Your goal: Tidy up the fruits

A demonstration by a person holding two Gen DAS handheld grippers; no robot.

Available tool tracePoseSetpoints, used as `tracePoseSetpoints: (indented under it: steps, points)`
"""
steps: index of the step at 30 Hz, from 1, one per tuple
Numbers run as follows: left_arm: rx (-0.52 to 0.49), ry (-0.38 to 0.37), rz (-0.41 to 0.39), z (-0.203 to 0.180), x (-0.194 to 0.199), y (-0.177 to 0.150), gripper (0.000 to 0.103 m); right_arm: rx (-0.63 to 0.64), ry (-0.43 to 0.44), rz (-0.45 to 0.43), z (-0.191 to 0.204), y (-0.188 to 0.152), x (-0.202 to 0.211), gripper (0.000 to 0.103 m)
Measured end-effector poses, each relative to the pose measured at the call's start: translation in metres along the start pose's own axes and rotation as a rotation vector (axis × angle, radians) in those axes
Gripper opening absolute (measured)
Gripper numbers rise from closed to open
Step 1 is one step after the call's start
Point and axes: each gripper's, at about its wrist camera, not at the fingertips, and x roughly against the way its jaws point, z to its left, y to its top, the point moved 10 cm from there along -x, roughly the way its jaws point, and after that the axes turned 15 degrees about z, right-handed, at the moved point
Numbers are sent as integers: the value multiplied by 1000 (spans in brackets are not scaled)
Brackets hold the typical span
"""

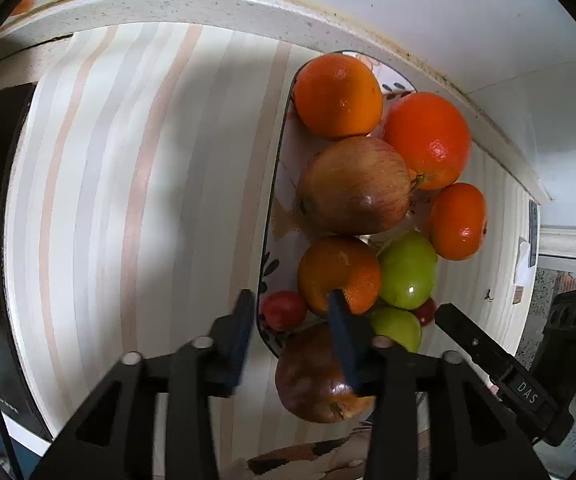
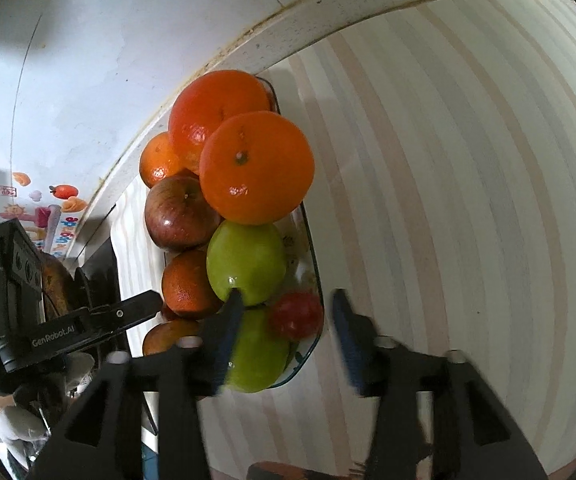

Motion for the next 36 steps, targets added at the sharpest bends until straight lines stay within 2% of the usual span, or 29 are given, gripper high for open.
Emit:
tracePoseSetpoints:
  steps: [1,2,3,4,7,9,13,15,19,24,29,36]
  points:
    - [-4,8,-16,0,3,-1,58,1,2,5,0,-1,0,65]
    - [-7,23,-20,2,5,-2,64,0,1,8,0,-1,1,67]
    - [-10,39,-27,5,8,-4,74,-3,-13,7,-2,-2,2,73]
    - [-10,51,-33,6,12,-7,80,6,-39,4,-2,-4,5,79]
    - [-19,113,-78,13,24,-15,87,43,-141,-18,-3,-12,14,94]
    - [-25,160,-119,16,34,-24,91,79,-235,-42,-3,-20,24,95]
    - [-19,243,-182,21,48,-46,92,136,-348,-94,4,-36,44,99]
    - [-20,249,-200,20,54,-58,92,157,-390,-121,8,-44,55,99]
    - [-15,285,-253,16,66,-80,92,185,-408,-168,21,-59,78,99]
    - [-22,272,-333,1,89,-110,92,211,-426,-227,34,-82,109,99]
    - [-62,270,-420,-17,117,-152,92,236,-419,-293,49,-123,146,99]
    - [-127,284,-532,-32,150,-224,92,252,-433,-433,70,-211,202,99]
